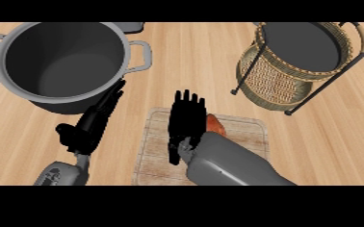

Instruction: Pick the cupcake from the cutting board and place it in the tiered basket

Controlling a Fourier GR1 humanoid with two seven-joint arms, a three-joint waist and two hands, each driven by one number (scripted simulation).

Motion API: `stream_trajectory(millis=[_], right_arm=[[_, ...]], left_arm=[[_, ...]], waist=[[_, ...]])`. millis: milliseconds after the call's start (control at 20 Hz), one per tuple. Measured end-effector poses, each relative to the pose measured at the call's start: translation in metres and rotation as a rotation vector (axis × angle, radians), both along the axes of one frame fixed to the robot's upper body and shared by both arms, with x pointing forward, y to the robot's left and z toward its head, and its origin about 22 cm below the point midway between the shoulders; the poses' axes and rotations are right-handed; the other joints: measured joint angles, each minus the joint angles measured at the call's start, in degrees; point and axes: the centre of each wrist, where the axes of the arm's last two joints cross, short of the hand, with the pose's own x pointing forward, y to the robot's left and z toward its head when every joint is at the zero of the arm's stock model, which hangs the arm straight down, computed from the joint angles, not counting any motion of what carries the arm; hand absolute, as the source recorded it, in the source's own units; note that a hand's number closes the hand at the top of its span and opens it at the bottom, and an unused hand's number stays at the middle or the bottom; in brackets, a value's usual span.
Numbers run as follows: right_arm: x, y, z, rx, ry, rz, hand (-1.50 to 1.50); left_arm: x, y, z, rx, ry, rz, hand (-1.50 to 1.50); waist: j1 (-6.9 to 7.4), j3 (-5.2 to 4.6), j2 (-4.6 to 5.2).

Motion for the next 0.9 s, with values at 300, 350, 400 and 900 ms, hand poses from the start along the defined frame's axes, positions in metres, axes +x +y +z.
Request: stream_trajectory(millis=[300,350,400,900], right_arm=[[-0.009,-0.009,-0.012,0.008,0.013,-0.025,-1.5],[-0.01,-0.01,-0.011,0.015,0.015,-0.026,-1.5],[-0.014,-0.011,-0.014,0.013,0.018,-0.025,-1.5],[-0.019,-0.016,-0.018,0.06,-0.087,-0.002,1.5]], left_arm=[[-0.005,0.001,-0.003,0.004,-0.006,-0.016,0.0],[-0.004,0.002,-0.001,0.002,-0.002,-0.016,0.0],[-0.003,0.003,-0.002,0.001,-0.004,-0.02,0.0],[0.002,0.004,0.002,0.006,-0.012,-0.037,0.0]], waist=[[0.79,-0.02,0.18],[0.84,-0.03,0.22],[0.9,-0.02,0.23],[1.71,0.0,0.48]])
